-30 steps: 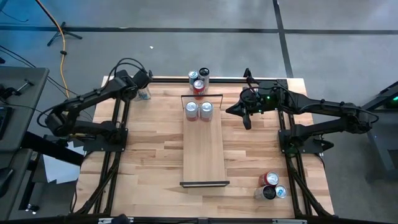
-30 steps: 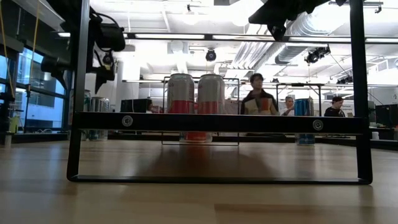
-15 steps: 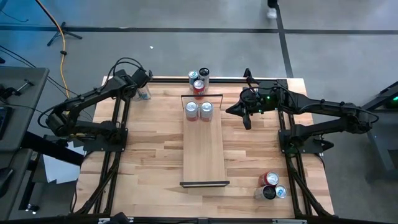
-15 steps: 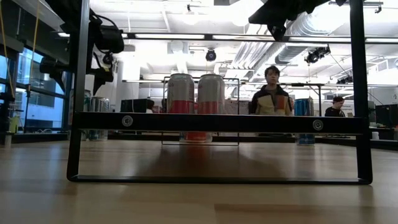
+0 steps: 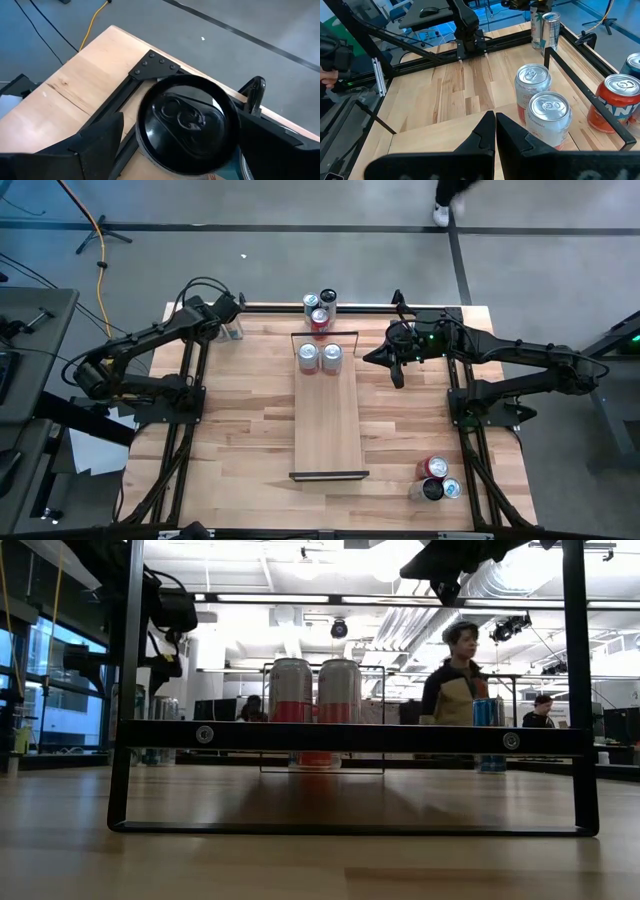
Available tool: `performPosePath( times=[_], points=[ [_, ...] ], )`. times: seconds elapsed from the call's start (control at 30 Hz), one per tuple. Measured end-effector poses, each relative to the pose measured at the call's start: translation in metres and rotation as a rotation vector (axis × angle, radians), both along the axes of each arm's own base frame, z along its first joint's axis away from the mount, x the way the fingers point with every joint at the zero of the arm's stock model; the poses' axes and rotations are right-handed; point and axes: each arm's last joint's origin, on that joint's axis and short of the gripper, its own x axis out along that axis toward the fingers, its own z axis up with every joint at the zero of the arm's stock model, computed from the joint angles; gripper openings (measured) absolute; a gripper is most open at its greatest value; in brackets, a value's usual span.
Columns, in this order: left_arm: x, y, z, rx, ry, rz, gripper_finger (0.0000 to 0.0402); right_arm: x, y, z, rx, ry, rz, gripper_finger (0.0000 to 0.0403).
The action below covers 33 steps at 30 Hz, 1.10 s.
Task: Place canned beverage on shelf
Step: Put the left white pink soda can on the shelf
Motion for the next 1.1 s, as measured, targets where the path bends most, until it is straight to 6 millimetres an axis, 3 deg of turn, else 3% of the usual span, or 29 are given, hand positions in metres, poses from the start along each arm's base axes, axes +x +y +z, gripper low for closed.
performPosePath(
  times=[0.23, 0.67, 1.1],
  points=[
    [0.0001, 0.0000, 0.0000, -0.002, -0.002, -0.002, 0.0318, 0.0000, 0.0000, 0.0000, -0.006, 0.000, 0.002, 0.0000],
    [-0.0003, -0.0007, -0.0010, -0.012, 0.008, -0.006, 0.0189, -0.0001, 0.0000, -0.0003, -0.007, 0.003, 0.003, 0.0000],
    [-0.0057, -0.0067, 0.0051, -0.029, 0.029, -0.041, 0.0177, -0.0002, 0.0001, -0.0006, -0.007, 0.006, 0.003, 0.0000]
  ],
)
